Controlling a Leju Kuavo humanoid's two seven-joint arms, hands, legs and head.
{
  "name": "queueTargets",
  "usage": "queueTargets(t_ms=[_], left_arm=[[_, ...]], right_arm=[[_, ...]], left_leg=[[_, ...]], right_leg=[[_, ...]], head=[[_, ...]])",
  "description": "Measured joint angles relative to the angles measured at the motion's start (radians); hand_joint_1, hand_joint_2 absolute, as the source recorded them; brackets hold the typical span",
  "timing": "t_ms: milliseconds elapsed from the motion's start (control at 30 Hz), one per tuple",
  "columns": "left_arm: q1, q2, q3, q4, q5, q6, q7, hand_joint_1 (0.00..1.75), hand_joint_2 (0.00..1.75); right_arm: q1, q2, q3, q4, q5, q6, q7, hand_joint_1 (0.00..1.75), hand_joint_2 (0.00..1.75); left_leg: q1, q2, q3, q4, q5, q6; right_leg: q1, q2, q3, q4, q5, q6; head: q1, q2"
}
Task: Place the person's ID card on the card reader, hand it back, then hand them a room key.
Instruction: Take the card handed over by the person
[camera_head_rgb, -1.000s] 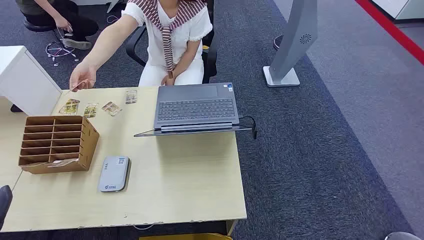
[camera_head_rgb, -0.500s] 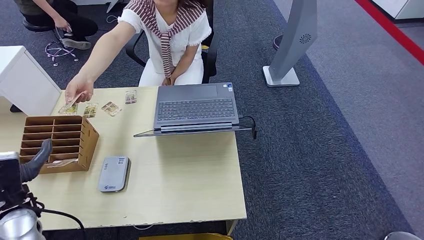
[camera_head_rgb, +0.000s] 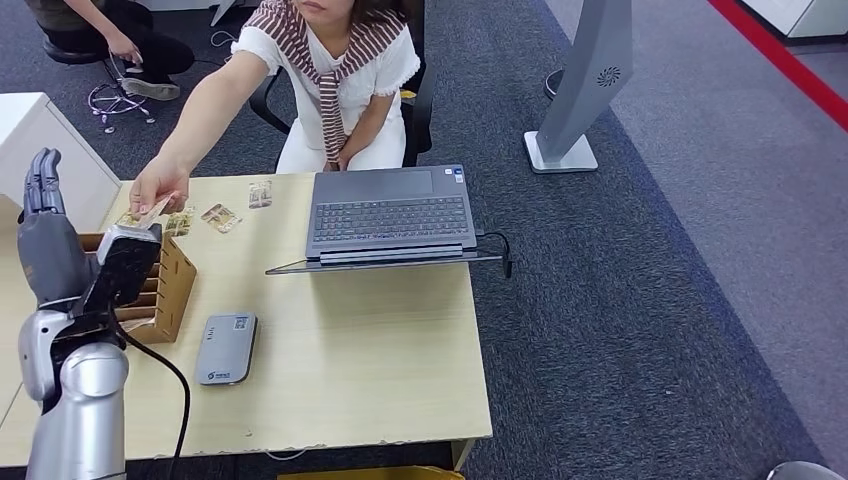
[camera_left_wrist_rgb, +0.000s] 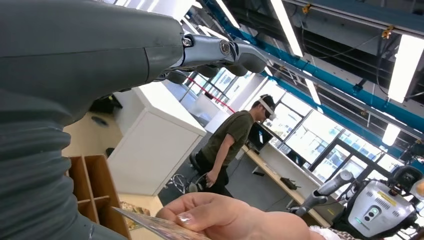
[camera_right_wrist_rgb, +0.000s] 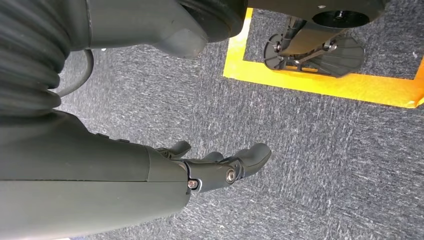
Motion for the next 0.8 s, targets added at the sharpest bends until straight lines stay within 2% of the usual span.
queueTargets(t_ms=[467,800], left_arm=[[-0.185,0.098,-0.234,0.226,-0.293,0.125,0.152,0.0,1.75],[-0.226,0.128,-0.289,0.298,-0.348,0.151,0.183,0.0,1.75]], right_arm=[[-0.004,-0.01,0.019,0.0,0.04,0.026,0.0,0.0,1.75],[-0.005,-0.016,0.026,0.005,0.052,0.033,0.002,0.0,1.75]], left_leg=[[0.0,0.0,0.0,0.0,0.0,0.0],[0.0,0.0,0.0,0.0,0.0,0.0]], right_leg=[[0.0,0.0,0.0,0.0,0.0,0.0],[0.0,0.0,0.0,0.0,0.0,0.0]], head=[[0.0,0.0],[0.0,0.0]])
